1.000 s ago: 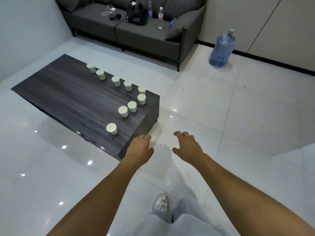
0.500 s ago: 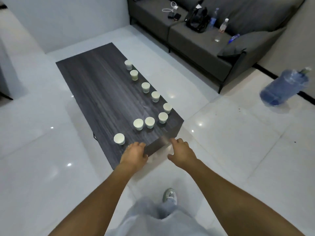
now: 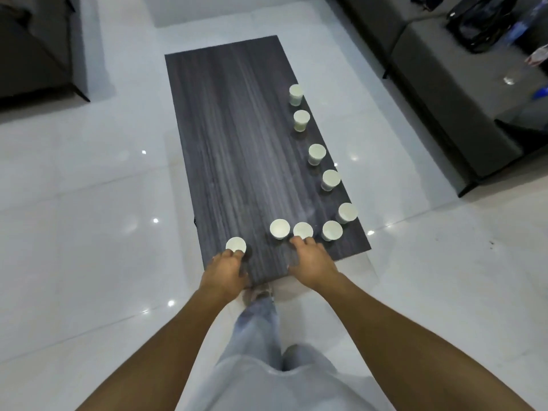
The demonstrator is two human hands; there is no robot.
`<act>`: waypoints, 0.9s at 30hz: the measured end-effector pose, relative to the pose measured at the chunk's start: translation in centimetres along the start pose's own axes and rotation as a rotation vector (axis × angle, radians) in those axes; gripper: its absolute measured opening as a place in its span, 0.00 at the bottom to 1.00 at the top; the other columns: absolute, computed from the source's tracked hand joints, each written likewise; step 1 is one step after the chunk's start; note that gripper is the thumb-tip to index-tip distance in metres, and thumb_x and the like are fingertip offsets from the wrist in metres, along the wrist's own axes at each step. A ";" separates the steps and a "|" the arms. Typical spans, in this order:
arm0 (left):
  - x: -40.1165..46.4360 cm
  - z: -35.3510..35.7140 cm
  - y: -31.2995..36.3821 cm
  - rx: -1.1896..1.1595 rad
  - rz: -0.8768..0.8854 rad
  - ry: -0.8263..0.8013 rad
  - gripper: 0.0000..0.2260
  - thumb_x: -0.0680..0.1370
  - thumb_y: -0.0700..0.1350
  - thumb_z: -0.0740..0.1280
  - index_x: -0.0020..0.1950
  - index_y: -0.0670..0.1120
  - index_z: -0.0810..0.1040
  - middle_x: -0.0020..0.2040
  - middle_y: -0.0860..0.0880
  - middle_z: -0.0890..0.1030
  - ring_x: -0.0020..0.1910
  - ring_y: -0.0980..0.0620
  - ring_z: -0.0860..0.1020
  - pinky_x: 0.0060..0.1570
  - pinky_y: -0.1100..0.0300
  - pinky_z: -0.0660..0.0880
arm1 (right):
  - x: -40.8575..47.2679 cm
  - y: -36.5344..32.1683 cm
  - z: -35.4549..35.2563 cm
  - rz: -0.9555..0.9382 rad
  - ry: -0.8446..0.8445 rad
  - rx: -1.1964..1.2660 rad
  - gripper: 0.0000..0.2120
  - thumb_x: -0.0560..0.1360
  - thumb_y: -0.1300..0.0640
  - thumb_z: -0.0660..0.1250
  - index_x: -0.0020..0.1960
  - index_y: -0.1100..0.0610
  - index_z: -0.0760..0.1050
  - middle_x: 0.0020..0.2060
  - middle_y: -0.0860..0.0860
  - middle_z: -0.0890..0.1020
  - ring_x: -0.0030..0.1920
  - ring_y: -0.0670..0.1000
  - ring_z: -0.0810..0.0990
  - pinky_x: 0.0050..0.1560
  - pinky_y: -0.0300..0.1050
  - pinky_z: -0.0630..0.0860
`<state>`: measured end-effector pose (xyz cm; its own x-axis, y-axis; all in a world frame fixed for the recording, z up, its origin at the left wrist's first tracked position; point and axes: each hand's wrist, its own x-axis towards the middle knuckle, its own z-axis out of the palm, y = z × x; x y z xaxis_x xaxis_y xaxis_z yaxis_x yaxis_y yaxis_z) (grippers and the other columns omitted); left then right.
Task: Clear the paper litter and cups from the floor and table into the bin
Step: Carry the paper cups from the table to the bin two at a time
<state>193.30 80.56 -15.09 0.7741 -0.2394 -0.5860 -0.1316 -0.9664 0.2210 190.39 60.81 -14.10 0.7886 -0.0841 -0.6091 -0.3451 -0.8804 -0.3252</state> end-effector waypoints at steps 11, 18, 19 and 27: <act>10.2 1.8 -2.7 -0.051 -0.098 -0.101 0.22 0.78 0.47 0.63 0.71 0.44 0.67 0.65 0.44 0.71 0.63 0.43 0.70 0.60 0.52 0.71 | 13.6 -0.2 2.2 -0.052 -0.112 -0.095 0.25 0.76 0.54 0.65 0.71 0.54 0.61 0.66 0.56 0.67 0.63 0.59 0.67 0.56 0.54 0.71; 16.9 7.3 -3.7 -0.021 -0.126 -0.054 0.25 0.77 0.51 0.65 0.72 0.47 0.63 0.72 0.45 0.65 0.69 0.43 0.65 0.67 0.50 0.67 | 21.2 1.8 6.4 -0.108 -0.129 -0.227 0.25 0.76 0.55 0.65 0.70 0.53 0.61 0.69 0.56 0.65 0.66 0.59 0.65 0.61 0.53 0.69; 17.9 8.5 -4.0 -0.014 -0.126 -0.043 0.26 0.77 0.51 0.65 0.73 0.49 0.62 0.73 0.46 0.64 0.71 0.43 0.63 0.69 0.50 0.66 | 22.3 2.1 7.1 -0.119 -0.121 -0.249 0.26 0.75 0.55 0.66 0.70 0.53 0.61 0.69 0.57 0.65 0.66 0.60 0.65 0.62 0.53 0.68; 20.4 14.8 -5.9 0.047 -0.095 -0.039 0.29 0.76 0.49 0.68 0.74 0.51 0.61 0.77 0.44 0.55 0.76 0.39 0.53 0.72 0.44 0.57 | 25.4 3.3 11.2 -0.162 -0.159 -0.471 0.35 0.69 0.62 0.72 0.71 0.53 0.60 0.71 0.58 0.61 0.69 0.65 0.62 0.67 0.59 0.66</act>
<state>200.73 79.98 -39.87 0.7599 -0.1488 -0.6328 -0.0879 -0.9880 0.1268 203.55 61.05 -38.73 0.7135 0.1097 -0.6920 0.0699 -0.9939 -0.0855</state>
